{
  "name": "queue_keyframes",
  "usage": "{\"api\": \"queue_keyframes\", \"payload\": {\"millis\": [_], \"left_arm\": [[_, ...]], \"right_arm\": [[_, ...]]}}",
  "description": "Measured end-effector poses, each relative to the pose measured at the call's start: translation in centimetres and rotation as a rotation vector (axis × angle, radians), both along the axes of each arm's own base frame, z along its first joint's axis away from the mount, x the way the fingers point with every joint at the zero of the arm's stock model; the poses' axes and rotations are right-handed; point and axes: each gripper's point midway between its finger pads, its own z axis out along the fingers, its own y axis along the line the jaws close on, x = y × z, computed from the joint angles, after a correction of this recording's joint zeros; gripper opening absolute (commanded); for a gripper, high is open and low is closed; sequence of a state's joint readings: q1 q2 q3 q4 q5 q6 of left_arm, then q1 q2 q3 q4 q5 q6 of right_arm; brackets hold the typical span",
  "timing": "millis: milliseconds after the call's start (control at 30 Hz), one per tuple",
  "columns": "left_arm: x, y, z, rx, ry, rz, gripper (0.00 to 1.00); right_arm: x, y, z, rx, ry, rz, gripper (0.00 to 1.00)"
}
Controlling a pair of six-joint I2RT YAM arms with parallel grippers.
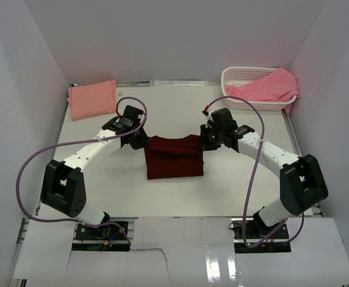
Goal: Fold and stack the t-shirts
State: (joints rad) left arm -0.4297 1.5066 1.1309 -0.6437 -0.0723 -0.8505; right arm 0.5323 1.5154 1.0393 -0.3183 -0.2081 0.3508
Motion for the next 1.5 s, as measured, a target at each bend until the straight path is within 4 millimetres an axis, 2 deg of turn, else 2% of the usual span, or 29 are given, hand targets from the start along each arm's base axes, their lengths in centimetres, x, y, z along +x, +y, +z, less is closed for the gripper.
{"api": "queue_keyframes", "payload": {"millis": [533,600,733,833,933,1100,1200,1267,1367,1500], "left_arm": [[0.3,0.2,0.2,0.004,-0.001,-0.003,0.00],[1.3,0.4,0.6,0.007,-0.009,-0.001,0.00],[5.2,1.2,2.0,0.005,-0.054,0.030,0.00],[7.6,1.8,1.9,0.010,-0.075,0.049,0.00],[9.3,2.4,0.0,0.023,-0.067,0.065,0.00],[11.2,2.4,-5.3,0.041,-0.006,0.073,0.00],[12.3,2.2,-7.2,0.048,0.010,0.075,0.00],[12.9,2.1,-7.5,0.050,0.008,0.075,0.00],[14.0,1.8,-7.0,0.046,-0.016,0.074,0.00],[14.8,1.6,-6.4,0.041,-0.039,0.071,0.00]], "right_arm": [[0.7,0.1,1.2,-0.008,-0.026,0.006,0.08],[1.6,0.5,2.1,-0.007,-0.044,0.004,0.08],[4.7,1.8,3.8,-0.002,-0.100,0.006,0.08],[7.0,2.8,3.8,-0.007,-0.125,0.013,0.08],[9.2,3.5,2.3,-0.009,-0.137,0.015,0.08],[11.9,3.5,-2.4,-0.016,-0.104,0.009,0.08],[13.0,3.4,-4.7,-0.017,-0.080,0.003,0.08],[13.8,3.5,-5.6,-0.011,-0.070,0.003,0.08],[14.7,3.8,-6.3,-0.004,-0.069,0.005,0.08],[14.9,3.9,-6.5,0.002,-0.064,0.006,0.08]]}}
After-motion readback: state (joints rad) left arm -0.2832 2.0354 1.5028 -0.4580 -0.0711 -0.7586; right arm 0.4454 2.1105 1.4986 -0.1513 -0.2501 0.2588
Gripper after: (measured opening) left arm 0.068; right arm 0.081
